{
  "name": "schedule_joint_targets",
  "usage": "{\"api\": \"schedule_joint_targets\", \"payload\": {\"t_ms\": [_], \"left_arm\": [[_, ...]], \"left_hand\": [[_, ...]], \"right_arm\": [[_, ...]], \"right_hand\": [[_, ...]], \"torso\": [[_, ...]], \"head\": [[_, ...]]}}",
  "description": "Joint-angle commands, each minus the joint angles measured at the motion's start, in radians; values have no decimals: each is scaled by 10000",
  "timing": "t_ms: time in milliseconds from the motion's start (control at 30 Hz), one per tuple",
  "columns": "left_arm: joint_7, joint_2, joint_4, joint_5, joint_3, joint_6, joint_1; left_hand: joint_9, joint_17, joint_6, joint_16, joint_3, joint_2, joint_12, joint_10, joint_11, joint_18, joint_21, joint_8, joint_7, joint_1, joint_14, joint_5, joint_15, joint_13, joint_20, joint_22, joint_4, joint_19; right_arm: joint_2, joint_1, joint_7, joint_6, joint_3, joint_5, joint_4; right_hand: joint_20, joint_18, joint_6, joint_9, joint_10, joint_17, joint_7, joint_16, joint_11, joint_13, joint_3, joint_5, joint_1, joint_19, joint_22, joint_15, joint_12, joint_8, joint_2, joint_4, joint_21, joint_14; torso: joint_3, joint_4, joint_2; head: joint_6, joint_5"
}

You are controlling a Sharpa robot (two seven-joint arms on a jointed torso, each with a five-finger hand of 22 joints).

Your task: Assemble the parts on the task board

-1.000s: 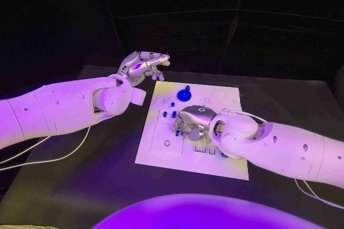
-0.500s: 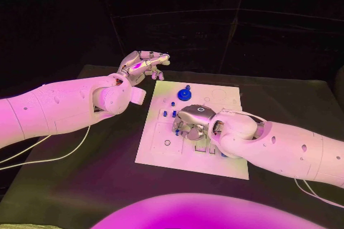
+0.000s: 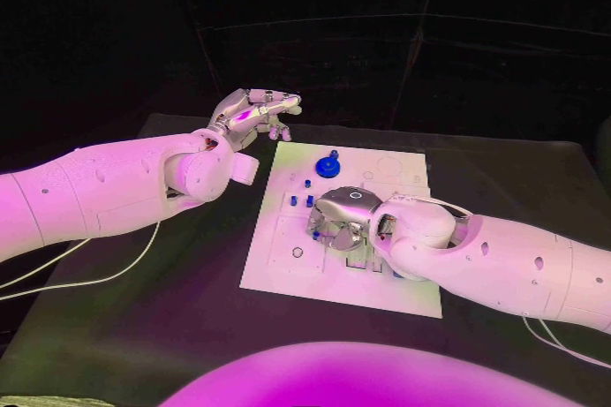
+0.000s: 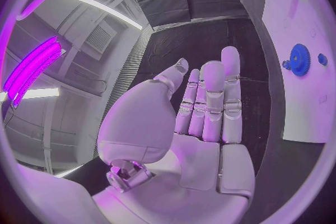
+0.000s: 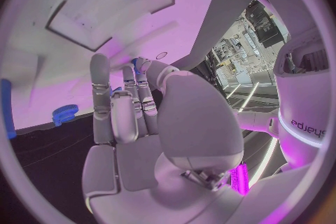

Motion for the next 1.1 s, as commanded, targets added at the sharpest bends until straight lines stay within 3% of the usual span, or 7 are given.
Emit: {"api": "schedule_joint_targets", "payload": {"t_ms": [33,333,500,600,767,900,1100], "left_arm": [[20,-5,-5,36,9,122,18],[20,-16,-11,36,9,131,18],[12,-46,-24,36,8,136,18],[11,-60,-27,36,8,138,18],[12,-67,-25,36,8,152,17],[11,-63,-25,36,7,171,17],[2,-44,-40,36,4,201,15]], "left_hand": [[-14,-9,-4,-64,-30,-5,-55,-45,21,132,-16,-42,36,124,-79,-20,-10,-15,19,-13,-56,-66],[-14,-9,-4,-64,-30,-5,-55,-45,21,132,-16,-42,36,124,-79,-20,-10,-15,19,-13,-56,-66],[-14,-9,-4,-64,-30,-5,-55,-45,21,132,-16,-42,36,124,-79,-20,-10,-15,19,-13,-56,-66],[-14,-9,-4,-64,-30,-5,-55,-45,21,132,-16,-42,36,124,-79,-20,-10,-15,19,-13,-56,-66],[-14,-9,-4,-64,-30,-5,-55,-45,21,132,-16,-42,36,124,-79,-20,-10,-15,19,-13,-56,-66],[-13,-30,-10,-76,-22,11,-56,-54,23,132,-31,-43,37,145,-88,-20,-7,-15,22,-24,-63,-66],[-13,-30,-10,-76,-22,11,-56,-54,23,132,-31,-43,37,145,-88,-20,-7,-15,22,-24,-63,-66]], "right_arm": [[-11,0,-40,-102,-23,-88,19],[-272,-9,347,-1585,-27,256,195],[-1033,-3,416,-2158,-18,630,749],[-1485,59,261,-2196,-7,786,1037],[-2261,401,-185,-1897,29,1065,1322],[-2721,681,-559,-1524,46,1199,1392],[-3200,931,-991,-1021,57,1097,1337]], "right_hand": [[6,102,-63,2,-78,16,3,-7,-9,10,-80,56,-90,-45,-12,54,-9,-3,-6,-18,-71,461],[92,149,-1109,-36,-935,-165,6,-106,79,29,-452,58,-204,-144,-321,140,60,-46,-97,-149,-287,396],[100,149,-1301,-19,-1023,-257,-4,-163,71,47,-716,66,-265,-135,-372,133,180,-26,-129,-178,-351,372],[99,149,-1288,-13,-1021,-257,-6,-162,69,49,-738,74,-265,-132,-377,131,197,-16,-121,-180,-356,372],[93,151,-1267,-1,-1036,-275,-66,-171,53,52,-872,63,-282,-116,-400,122,265,-3,-129,-185,-382,371],[84,155,-1372,-4,-1175,-365,-157,-224,41,50,-1307,-48,-320,-90,-466,114,376,-16,-149,-166,-463,356],[77,149,-1633,-6,-1207,-523,-96,-318,18,43,-2062,-88,-288,-42,-554,97,546,-18,-131,-87,-567,336]], "torso": [[7,1,-1],[9,-10,-2],[-6,-28,-24],[-10,-32,-19],[-8,-47,-27],[-1,-27,-16],[-6,-24,-10]], "head": [[2,0],[57,-16],[105,-63],[154,-116],[288,-326],[394,-488],[485,-607]]}}
